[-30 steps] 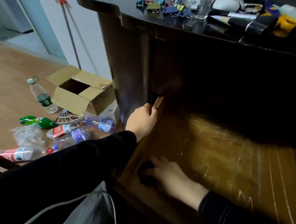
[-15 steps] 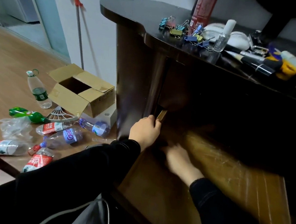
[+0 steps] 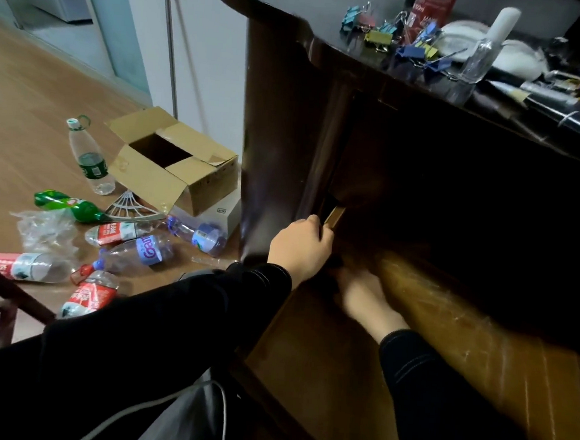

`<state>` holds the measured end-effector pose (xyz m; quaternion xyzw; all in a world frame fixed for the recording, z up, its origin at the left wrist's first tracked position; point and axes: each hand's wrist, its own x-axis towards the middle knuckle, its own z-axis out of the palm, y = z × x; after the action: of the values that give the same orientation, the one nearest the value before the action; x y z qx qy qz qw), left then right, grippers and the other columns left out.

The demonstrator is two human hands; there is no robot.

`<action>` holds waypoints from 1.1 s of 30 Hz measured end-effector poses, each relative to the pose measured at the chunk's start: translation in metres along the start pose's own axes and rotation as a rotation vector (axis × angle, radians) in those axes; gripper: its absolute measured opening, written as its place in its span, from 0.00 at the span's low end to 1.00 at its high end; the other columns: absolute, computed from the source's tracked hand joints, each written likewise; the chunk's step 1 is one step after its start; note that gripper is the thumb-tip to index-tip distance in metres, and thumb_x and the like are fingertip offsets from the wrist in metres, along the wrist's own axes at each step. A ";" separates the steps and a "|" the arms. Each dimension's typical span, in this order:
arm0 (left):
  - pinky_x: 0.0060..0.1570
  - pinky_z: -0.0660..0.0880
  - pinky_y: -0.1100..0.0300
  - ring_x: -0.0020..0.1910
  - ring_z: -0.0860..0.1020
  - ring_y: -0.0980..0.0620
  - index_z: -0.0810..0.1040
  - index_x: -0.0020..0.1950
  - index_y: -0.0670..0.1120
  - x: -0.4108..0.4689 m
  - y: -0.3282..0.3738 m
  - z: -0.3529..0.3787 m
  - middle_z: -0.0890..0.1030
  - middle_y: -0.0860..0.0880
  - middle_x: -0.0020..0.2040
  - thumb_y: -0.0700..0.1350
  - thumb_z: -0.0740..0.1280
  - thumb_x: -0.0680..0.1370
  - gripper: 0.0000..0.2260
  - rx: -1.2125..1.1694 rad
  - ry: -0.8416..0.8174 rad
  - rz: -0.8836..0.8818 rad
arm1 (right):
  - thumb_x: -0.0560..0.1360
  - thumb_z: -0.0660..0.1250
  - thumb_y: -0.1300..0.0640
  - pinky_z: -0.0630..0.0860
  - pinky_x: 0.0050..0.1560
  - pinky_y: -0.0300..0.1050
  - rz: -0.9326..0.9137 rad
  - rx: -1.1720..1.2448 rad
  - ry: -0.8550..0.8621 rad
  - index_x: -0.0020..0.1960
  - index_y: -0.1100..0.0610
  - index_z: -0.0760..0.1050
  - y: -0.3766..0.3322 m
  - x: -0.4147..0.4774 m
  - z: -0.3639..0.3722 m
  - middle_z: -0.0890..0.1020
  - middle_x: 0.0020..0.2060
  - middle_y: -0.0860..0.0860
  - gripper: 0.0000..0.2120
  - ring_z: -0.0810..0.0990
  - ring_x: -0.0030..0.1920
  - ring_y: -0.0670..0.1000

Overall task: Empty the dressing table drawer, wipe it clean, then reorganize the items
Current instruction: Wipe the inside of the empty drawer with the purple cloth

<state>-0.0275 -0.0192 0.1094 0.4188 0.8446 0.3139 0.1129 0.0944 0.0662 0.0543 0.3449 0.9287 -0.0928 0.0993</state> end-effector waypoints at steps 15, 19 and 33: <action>0.47 0.71 0.53 0.51 0.78 0.43 0.72 0.53 0.45 -0.004 0.000 -0.009 0.79 0.46 0.52 0.58 0.56 0.83 0.16 0.043 -0.060 0.051 | 0.80 0.61 0.62 0.70 0.67 0.57 -0.299 -0.153 -0.205 0.74 0.46 0.69 -0.051 -0.093 0.020 0.61 0.77 0.59 0.24 0.63 0.72 0.67; 0.47 0.71 0.53 0.51 0.78 0.42 0.71 0.53 0.46 -0.001 -0.005 -0.001 0.78 0.46 0.52 0.56 0.59 0.81 0.14 0.045 -0.052 0.063 | 0.77 0.67 0.63 0.70 0.70 0.57 -0.239 -0.084 -0.077 0.75 0.38 0.66 -0.018 -0.071 0.017 0.62 0.78 0.53 0.32 0.66 0.73 0.65; 0.47 0.71 0.53 0.53 0.79 0.41 0.72 0.55 0.46 0.002 -0.003 0.002 0.78 0.46 0.54 0.54 0.59 0.81 0.12 0.050 -0.025 0.074 | 0.81 0.63 0.61 0.72 0.65 0.47 0.277 -0.071 0.134 0.75 0.52 0.67 0.039 0.038 -0.007 0.68 0.74 0.52 0.23 0.69 0.72 0.56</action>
<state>-0.0300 -0.0189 0.1062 0.4561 0.8347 0.2916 0.1012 0.0911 0.1202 0.0472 0.4713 0.8796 -0.0223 0.0611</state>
